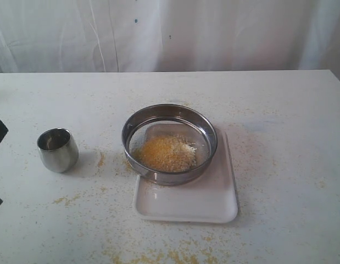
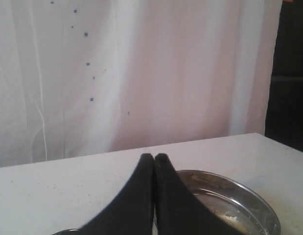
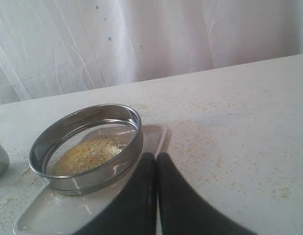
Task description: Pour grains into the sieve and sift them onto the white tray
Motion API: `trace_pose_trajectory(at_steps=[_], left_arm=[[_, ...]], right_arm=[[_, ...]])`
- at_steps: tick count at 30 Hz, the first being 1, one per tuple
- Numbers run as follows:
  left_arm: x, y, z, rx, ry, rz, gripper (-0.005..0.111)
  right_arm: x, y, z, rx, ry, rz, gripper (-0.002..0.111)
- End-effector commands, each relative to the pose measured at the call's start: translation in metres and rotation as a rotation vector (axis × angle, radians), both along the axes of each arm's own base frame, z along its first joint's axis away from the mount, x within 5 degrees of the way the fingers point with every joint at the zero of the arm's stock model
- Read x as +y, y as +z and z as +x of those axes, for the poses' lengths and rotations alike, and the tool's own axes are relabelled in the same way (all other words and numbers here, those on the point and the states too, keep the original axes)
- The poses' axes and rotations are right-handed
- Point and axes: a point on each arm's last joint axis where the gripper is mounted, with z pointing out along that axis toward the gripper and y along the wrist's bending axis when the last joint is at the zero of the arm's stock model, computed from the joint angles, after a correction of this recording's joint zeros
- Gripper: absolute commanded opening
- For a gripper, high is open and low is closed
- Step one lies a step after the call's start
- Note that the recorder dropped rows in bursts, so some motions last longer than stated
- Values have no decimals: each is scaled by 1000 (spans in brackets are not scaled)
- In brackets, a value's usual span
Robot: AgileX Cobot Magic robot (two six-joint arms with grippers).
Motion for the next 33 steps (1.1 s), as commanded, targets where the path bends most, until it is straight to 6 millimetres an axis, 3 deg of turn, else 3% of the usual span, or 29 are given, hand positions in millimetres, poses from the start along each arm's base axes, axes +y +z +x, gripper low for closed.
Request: trace_pose_trajectory(at_steps=[1,9,18,27,33], left_arm=[[-2,-3,-11,65,-21,13,0],[9,-22,-32,290,49,114,0],[22,-17,-51,241,137,-12,0],[31,-22,-62,254,245,-31,0],[33,-33,-64,368,268,-9,0]], right_arm=[[0,-1,0,-6,-8,2,0],[0,-1,0,-6,-8,2,0],[0,-1,0,-6,-8,2,0],[0,-1,0,-6,-8,2,0],[0,-1,0,-6,-8,2,0]])
